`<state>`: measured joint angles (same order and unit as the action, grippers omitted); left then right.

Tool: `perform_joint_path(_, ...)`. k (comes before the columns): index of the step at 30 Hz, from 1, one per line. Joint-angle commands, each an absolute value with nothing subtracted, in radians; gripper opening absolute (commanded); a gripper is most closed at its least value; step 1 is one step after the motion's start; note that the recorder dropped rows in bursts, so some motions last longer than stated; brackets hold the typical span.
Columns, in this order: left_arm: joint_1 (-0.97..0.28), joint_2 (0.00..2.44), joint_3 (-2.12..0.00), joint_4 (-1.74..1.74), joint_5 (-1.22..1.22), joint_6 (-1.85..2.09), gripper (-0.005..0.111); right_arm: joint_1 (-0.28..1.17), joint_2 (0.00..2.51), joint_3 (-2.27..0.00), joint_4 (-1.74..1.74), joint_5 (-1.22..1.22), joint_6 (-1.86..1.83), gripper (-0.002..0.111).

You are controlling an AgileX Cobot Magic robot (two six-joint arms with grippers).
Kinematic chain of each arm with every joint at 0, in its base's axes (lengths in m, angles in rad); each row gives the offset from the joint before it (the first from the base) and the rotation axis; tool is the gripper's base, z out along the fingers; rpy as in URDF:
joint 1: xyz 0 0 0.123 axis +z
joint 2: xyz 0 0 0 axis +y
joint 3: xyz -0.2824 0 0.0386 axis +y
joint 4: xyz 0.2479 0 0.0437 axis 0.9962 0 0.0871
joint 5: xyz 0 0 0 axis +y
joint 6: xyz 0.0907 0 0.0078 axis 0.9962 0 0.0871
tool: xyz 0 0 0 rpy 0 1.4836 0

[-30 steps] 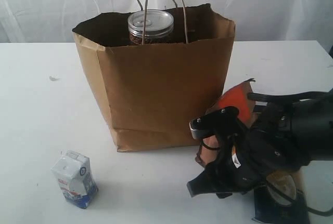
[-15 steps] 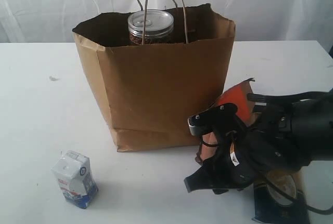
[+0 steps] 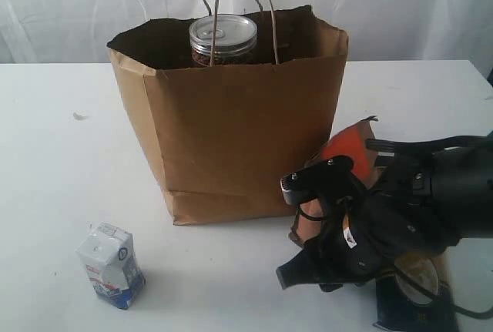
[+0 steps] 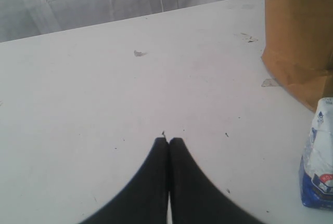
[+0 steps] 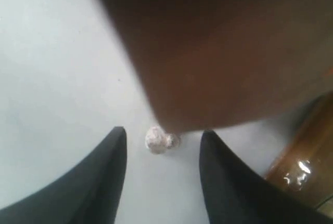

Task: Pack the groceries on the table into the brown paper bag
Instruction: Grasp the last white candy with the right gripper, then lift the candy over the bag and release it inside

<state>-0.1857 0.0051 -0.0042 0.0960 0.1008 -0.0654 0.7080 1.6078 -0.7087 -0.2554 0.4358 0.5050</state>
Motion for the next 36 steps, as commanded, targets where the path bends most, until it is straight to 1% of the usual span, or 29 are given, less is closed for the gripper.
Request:
perform_joint_path(1,-0.183,0.0,0.0,0.095,0.098,-0.067,0.0,0.697,1.599,-0.708,-0.268,0.433,0.501,0.042)
perform_joint_path(14,-0.183,0.0,0.0,0.095,0.098,-0.067,0.0,0.697,1.671,-0.708,-0.268,0.391,0.497,0.041)
perform_joint_path(19,-0.183,0.0,0.0,0.095,0.098,-0.067,0.0,0.697,1.679,-0.708,-0.268,0.382,0.497,0.032)
perform_joint_path(23,-0.183,0.0,0.0,0.095,0.098,-0.067,0.0,0.697,1.696,-0.708,-0.268,0.383,0.497,0.031)
perform_joint_path(25,-0.183,0.0,0.0,0.095,0.098,-0.067,0.0,0.697,1.699,-0.708,-0.268,0.389,0.497,0.025)
perform_joint_path(29,-0.183,0.0,0.0,0.095,0.098,-0.067,0.0,0.697,1.677,-0.708,-0.268,0.395,0.494,0.002)
perform_joint_path(30,-0.183,0.0,0.0,0.095,0.098,-0.067,0.0,0.697,1.666,-0.708,-0.268,0.395,0.494,0.0)
perform_joint_path(36,-0.183,0.0,0.0,0.095,0.098,-0.067,0.0,0.724,1.503,-0.708,-0.268,0.442,0.481,0.0)
